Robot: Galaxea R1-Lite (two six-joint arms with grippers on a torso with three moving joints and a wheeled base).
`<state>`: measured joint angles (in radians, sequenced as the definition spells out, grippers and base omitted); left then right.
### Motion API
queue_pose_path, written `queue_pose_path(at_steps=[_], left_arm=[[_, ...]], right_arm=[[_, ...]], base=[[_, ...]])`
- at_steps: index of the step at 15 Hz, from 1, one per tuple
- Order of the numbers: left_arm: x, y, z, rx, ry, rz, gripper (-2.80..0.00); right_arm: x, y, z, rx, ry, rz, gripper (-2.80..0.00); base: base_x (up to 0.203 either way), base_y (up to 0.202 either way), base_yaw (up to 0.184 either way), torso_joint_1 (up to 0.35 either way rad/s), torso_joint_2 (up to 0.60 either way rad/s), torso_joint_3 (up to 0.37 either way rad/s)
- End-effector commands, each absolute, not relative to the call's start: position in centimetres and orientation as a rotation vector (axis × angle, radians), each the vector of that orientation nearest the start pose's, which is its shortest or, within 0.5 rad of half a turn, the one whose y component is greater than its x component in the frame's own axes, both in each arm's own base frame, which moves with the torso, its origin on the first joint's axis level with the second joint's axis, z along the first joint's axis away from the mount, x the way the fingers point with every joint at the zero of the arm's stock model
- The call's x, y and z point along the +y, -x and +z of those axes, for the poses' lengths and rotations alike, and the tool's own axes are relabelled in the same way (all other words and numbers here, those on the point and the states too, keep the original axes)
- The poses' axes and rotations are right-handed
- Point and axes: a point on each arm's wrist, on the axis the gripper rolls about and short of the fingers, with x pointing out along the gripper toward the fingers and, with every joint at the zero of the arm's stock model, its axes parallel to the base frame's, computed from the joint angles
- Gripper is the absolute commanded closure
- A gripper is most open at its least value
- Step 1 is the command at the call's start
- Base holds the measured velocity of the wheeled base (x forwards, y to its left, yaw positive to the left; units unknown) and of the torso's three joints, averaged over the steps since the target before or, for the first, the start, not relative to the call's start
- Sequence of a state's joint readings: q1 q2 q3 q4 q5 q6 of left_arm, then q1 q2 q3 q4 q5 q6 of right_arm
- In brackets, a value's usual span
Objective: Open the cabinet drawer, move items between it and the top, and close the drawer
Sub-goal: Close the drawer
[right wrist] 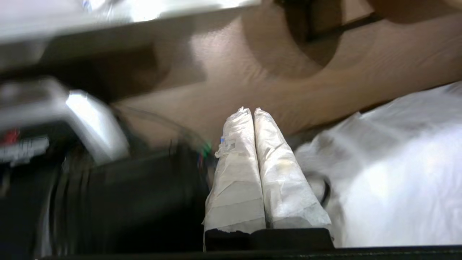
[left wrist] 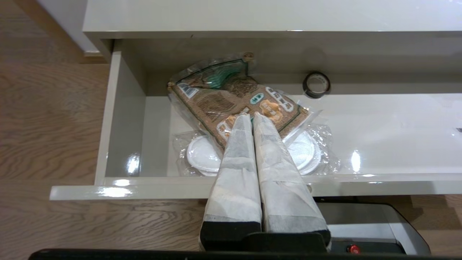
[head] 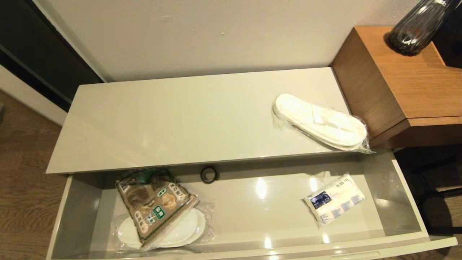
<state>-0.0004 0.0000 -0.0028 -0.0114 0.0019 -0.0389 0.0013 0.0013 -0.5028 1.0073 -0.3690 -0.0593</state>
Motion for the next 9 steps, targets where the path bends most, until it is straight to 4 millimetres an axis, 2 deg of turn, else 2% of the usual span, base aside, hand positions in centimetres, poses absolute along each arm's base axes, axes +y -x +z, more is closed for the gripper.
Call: queue_pose_path(at_steps=[1,2,3,6,9], left_arm=[[0.0,2.3,7.7,-0.011,0.040,0.003,0.00],[0.0,2.3,7.7,-0.011,0.040,0.003,0.00],[0.0,2.3,7.7,-0.012,0.040,0.003,0.00],[0.0,2.3,7.7,-0.012,0.040,0.002,0.00],[0.0,2.3,7.7,-0.011,0.040,0.003,0.00]], right_arm=[[-0.8,9.0,10.0,0.507,0.174,-0.332,0.00],[-0.7,9.2,11.0,0.452,0.224,-0.283,0.00],[-0.6,9.2,11.3,0.437,0.276,-0.228,0.00],[-0.4,9.2,11.6,0.402,0.279,-0.136,0.00],[-0.4,10.3,14.8,0.206,0.338,-0.153,0.00]], base=[[0.000,0.000,0.000,0.000,0.00,0.000],[0.000,0.000,0.000,0.000,0.00,0.000],[0.000,0.000,0.000,0.000,0.00,0.000],[0.000,0.000,0.000,0.000,0.00,0.000],[0.000,0.000,0.000,0.000,0.00,0.000]])
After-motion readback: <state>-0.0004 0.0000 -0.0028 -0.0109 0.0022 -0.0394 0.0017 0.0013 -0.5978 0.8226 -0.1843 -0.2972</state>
